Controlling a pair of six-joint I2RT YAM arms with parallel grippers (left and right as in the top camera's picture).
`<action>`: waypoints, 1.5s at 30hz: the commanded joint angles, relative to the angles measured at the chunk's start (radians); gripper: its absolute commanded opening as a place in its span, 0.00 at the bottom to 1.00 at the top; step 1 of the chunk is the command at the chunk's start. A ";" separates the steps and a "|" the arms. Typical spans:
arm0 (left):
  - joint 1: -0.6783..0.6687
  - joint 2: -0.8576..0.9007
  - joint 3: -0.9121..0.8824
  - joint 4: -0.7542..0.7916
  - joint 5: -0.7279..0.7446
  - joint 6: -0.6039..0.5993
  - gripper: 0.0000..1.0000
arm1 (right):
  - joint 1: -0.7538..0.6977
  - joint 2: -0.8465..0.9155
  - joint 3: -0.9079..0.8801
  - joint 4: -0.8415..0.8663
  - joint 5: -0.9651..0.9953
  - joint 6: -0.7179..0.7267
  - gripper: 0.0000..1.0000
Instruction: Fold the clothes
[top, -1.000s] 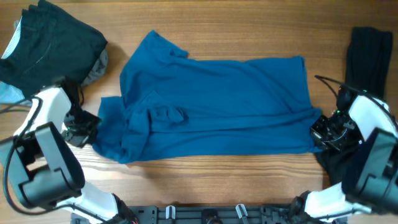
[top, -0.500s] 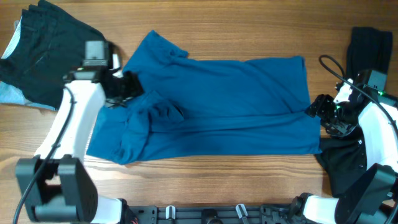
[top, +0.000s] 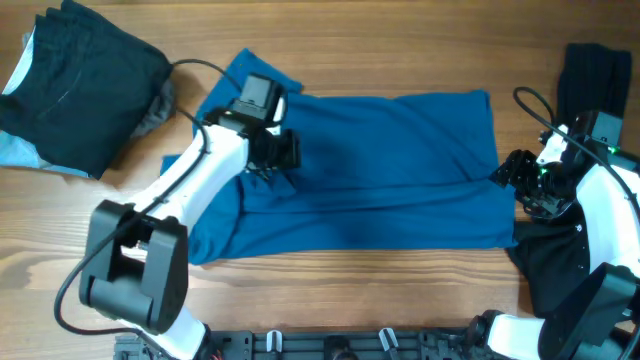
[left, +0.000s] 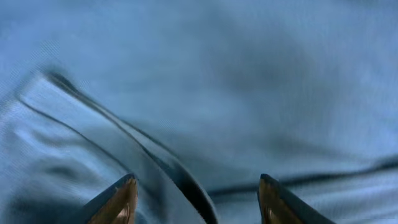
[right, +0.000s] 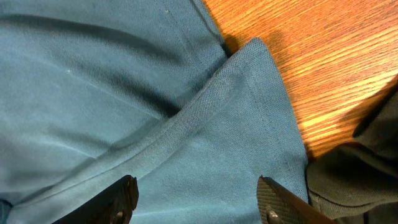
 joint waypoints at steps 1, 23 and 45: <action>-0.018 0.024 0.006 -0.058 -0.066 0.023 0.61 | -0.002 -0.012 0.015 0.004 -0.016 -0.020 0.66; 0.051 -0.018 0.065 -0.086 -0.170 -0.269 0.04 | -0.002 -0.011 0.015 0.003 -0.008 -0.020 0.66; 0.118 -0.037 -0.072 -0.247 -0.246 -0.475 0.19 | -0.002 -0.011 0.015 0.009 -0.005 -0.020 0.66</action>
